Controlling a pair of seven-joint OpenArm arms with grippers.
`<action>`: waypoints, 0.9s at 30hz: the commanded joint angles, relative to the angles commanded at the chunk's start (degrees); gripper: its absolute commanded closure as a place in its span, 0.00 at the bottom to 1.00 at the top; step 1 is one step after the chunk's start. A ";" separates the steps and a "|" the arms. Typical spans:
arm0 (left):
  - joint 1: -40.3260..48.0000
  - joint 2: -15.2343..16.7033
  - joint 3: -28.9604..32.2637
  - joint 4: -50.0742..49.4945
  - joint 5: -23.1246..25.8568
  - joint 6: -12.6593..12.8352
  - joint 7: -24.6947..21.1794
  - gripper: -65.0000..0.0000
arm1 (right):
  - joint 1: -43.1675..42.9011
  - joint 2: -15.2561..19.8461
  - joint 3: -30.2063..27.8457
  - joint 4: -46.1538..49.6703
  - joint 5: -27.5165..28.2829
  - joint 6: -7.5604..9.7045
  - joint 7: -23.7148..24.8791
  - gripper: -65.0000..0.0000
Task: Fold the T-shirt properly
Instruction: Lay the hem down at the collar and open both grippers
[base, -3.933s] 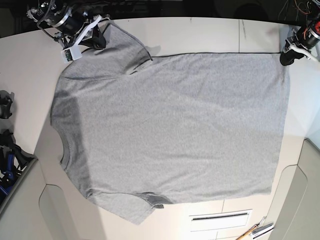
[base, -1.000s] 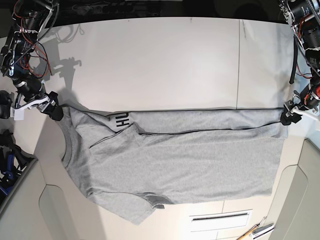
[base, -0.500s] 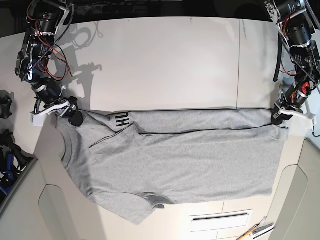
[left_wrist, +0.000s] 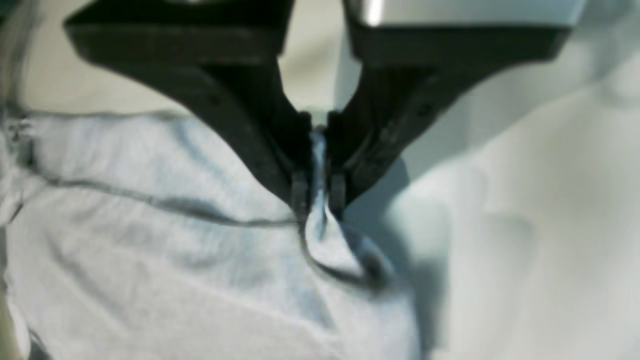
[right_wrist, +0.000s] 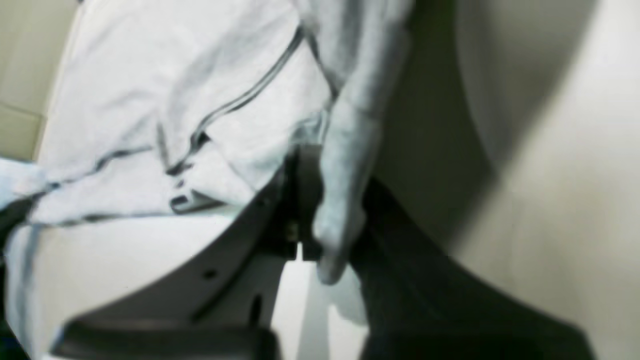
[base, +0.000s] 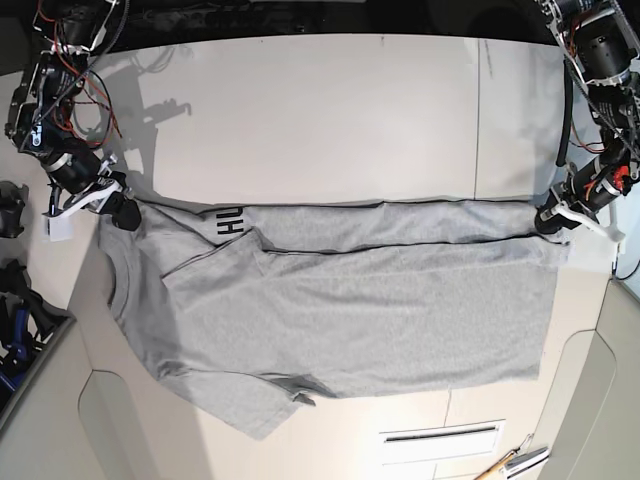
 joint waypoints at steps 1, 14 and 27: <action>1.44 -0.44 -0.02 1.46 -0.72 0.00 0.46 1.00 | -1.62 0.02 0.00 2.03 0.22 -0.02 -0.24 1.00; 21.51 -1.03 -1.77 20.13 -6.38 0.00 6.16 1.00 | -21.38 2.86 3.63 18.10 5.79 0.00 -4.26 1.00; 34.23 -0.98 -7.52 27.10 -12.37 0.00 7.39 1.00 | -28.74 2.89 9.60 18.21 9.42 0.42 -7.04 1.00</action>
